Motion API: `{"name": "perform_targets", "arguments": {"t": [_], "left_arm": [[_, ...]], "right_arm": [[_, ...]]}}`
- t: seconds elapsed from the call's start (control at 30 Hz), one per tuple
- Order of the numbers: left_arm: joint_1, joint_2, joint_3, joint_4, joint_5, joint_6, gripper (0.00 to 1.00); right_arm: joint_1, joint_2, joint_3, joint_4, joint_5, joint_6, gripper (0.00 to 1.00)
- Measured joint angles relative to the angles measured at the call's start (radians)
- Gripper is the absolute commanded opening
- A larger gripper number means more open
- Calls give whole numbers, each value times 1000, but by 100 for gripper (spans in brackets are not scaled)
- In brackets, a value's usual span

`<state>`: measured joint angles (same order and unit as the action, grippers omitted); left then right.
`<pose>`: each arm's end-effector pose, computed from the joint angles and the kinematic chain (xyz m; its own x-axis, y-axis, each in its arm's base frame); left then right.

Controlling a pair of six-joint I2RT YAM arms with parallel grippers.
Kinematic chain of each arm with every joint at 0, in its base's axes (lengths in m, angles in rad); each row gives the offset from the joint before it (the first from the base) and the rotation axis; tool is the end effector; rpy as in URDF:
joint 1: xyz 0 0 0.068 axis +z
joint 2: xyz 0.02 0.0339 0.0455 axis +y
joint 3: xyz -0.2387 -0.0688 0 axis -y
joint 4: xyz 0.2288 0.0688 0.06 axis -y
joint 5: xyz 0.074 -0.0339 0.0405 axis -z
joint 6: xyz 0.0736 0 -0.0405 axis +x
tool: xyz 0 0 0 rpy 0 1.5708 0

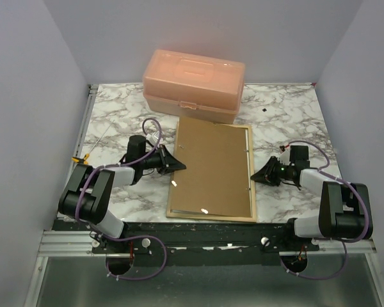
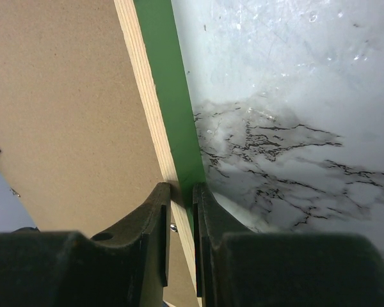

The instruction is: Put the photo into the frame

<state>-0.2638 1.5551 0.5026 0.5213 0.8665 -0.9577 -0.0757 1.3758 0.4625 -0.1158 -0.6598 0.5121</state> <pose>0.2621 -0.1289 0.1215 -0.9383 -0.2951 -0.1804 0.0622 0.3691 -0.9273 0.2320 0.0277 0.0900 -0.8699 0.4543 -0.1921 0.1960 0.6759 0.7105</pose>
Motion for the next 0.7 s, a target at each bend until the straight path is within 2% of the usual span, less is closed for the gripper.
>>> {"name": "perform_targets", "arguments": {"t": [0.27,0.5,0.7], "left_arm": [[-1,-85,38,-170,-27,77,0],[61,-161,-54,-96,45,5,0],[70,-203,-86,-37,78,-52,0]], "right_arm": [[24,5,15,-10,18,-6,10],[60,21,18,-8,-5,-3,10],[65,27,19,-9,-19,6,10]]}}
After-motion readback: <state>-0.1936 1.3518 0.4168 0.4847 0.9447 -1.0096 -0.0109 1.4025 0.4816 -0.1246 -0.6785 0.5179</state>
